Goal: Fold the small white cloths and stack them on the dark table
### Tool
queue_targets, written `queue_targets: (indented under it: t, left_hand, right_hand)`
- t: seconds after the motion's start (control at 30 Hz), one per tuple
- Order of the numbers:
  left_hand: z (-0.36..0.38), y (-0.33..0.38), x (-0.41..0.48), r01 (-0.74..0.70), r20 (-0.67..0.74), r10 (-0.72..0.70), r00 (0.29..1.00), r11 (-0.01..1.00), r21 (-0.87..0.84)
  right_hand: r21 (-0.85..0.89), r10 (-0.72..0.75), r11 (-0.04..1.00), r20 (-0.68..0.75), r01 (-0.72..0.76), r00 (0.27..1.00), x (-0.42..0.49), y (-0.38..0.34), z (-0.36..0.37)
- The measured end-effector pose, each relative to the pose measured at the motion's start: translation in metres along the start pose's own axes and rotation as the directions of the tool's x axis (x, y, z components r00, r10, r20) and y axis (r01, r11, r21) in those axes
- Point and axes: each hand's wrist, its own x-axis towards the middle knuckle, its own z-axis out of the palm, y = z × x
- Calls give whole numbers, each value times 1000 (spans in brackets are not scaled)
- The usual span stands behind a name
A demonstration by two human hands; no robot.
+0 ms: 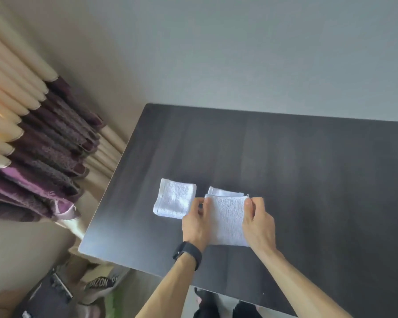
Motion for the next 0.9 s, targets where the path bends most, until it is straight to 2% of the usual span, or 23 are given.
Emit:
queue_targets:
  t: [0.17, 0.4, 0.77, 0.9]
  left_hand:
    - [19, -16, 64, -6, 90, -3, 996, 995, 98]
    - [38, -48, 109, -95, 208, 28, 978, 942, 321]
    - [44, -46, 117, -56, 194, -26, 981, 913, 404]
    - [43, -35, 119, -85, 188, -15, 982, 855, 511]
  right_hand:
    - [-86, 113, 990, -23, -115, 993, 42, 10, 36]
    - [-186, 232, 953, -52, -238, 971, 59, 30, 65]
    - [-238, 245, 933, -128, -270, 961, 68, 33, 80]
    - [-245, 269, 925, -114, -289, 956, 70, 33, 81]
